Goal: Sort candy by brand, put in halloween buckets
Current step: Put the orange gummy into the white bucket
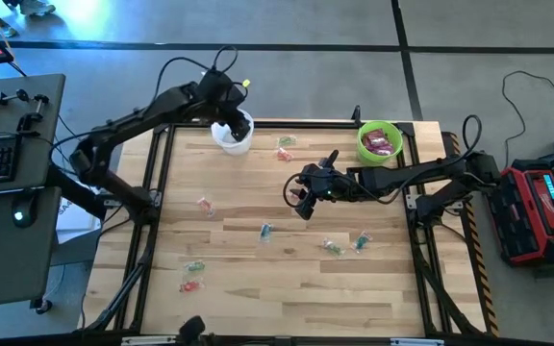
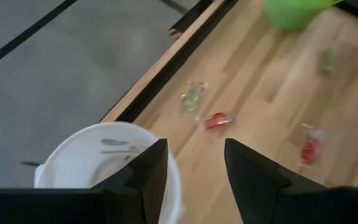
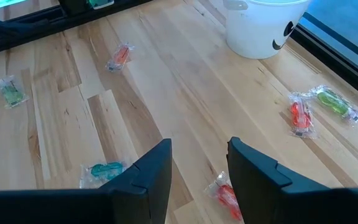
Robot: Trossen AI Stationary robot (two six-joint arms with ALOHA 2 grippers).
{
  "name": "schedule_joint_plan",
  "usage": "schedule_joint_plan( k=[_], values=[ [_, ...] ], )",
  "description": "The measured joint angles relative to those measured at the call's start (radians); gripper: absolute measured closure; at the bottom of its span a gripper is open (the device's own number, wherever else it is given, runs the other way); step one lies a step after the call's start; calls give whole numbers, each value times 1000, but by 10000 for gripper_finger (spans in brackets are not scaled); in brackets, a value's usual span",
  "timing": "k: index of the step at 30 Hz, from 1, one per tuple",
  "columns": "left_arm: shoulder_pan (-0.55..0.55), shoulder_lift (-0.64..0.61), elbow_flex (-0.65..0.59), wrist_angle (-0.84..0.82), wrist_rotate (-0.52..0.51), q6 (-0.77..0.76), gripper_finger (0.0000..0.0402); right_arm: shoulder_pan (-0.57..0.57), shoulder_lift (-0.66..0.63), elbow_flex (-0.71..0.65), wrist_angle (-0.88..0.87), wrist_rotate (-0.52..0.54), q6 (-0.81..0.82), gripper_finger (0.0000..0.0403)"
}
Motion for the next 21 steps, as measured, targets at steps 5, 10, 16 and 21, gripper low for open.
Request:
schedule_joint_plan(
  k=[5,10,16,21],
  values=[
    [-70,-81,-51,37,-14,-27,250,0,0,0,0,0,-4,261],
    [-123,-164,-160,107,-18,-108,250,0,0,0,0,0,-4,261],
    [-197,-266,-282,146,-19,-126,250,0,0,0,0,0,-6,261],
    [-268,-351,-351,80,-13,-132,251,0,0,0,0,0,-7,261]
  ],
)
